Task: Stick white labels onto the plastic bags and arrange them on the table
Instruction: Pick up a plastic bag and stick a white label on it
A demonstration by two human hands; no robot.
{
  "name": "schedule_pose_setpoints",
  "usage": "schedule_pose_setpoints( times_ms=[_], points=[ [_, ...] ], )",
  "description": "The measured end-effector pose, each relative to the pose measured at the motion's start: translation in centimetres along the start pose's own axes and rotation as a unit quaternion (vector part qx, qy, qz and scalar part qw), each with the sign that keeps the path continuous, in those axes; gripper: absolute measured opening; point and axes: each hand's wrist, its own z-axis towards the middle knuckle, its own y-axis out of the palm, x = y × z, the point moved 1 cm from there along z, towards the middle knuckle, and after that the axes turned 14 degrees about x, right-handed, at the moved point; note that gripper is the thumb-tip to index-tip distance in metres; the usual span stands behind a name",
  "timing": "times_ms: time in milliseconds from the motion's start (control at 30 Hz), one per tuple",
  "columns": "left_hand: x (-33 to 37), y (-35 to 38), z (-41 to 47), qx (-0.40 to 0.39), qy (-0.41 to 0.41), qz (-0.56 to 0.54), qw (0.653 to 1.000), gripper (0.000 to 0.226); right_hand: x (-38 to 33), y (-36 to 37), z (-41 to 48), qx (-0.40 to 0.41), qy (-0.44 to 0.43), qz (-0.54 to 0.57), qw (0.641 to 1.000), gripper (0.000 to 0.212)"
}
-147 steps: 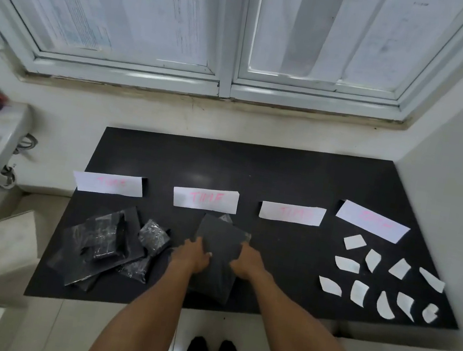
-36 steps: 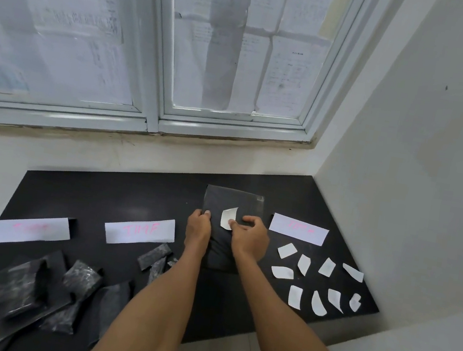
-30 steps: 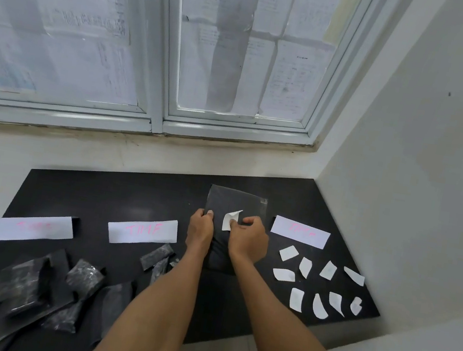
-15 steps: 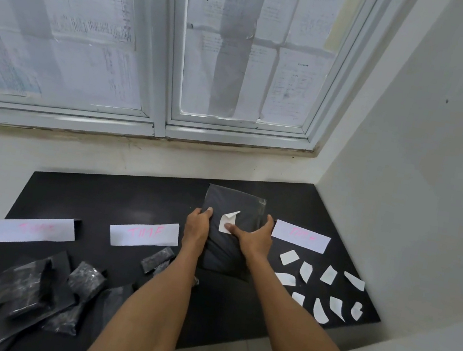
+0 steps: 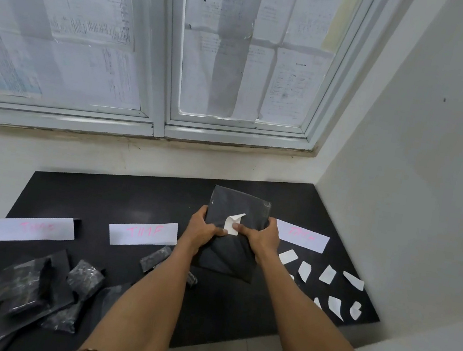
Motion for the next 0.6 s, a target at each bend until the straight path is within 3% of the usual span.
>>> schedule_pose_setpoints(
  times_ms=[333, 600],
  points=[
    [1.2, 1.9, -1.3, 0.054, 0.042, -0.048, 0.996, 0.029, -1.5, 0.4, -1.2, 0.09, 0.044, -0.019, 0.995, 0.107],
    [2.6, 2.4, -1.7, 0.154, -0.035, 0.026, 0.987, 0.069, -2.0, 0.0, -1.4, 0.125, 0.029, -0.01, 0.992, 0.085]
  ],
)
